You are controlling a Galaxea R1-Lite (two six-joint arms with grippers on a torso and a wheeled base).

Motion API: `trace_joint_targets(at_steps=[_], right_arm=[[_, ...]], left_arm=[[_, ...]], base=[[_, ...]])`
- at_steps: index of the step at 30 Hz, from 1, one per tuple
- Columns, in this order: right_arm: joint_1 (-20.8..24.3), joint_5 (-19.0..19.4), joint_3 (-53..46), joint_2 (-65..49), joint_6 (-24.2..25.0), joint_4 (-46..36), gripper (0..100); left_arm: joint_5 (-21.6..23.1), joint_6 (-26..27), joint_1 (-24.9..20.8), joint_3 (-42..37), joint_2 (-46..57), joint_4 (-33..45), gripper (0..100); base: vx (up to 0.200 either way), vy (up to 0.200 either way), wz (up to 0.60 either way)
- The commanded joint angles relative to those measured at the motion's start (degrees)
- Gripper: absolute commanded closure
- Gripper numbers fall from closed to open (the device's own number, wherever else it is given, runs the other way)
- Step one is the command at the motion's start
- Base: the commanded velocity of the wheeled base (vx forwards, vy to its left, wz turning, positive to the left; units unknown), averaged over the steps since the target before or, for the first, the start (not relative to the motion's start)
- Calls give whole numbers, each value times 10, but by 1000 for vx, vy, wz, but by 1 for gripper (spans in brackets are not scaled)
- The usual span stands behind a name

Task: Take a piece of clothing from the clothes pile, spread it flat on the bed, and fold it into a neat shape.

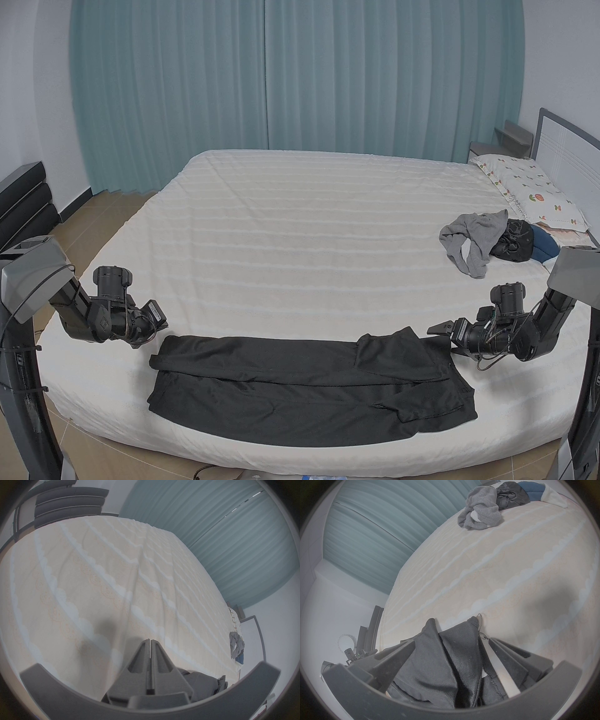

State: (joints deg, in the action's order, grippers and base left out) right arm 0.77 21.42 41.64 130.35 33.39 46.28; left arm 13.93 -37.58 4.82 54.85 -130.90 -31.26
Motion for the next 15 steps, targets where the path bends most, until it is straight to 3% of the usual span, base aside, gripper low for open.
trace_joint_targets(at_steps=[1,6,7,12,15], right_arm=[[0,0,0,0,0,0,0],[2,0,-2,-3,1,0,0],[3,0,-3,-4,1,0,0],[4,0,-6,-6,2,0,0],[6,0,-6,-6,2,0,0]], left_arm=[[3,-4,4,-3,13,2,100],[55,-10,2,-6,7,0,100],[64,-16,2,-4,6,-3,0],[76,-15,1,-3,6,-4,0],[75,16,1,-9,3,-1,0]], base=[[0,0,0],[0,0,0],[0,0,0],[0,0,0],[0,0,0]])
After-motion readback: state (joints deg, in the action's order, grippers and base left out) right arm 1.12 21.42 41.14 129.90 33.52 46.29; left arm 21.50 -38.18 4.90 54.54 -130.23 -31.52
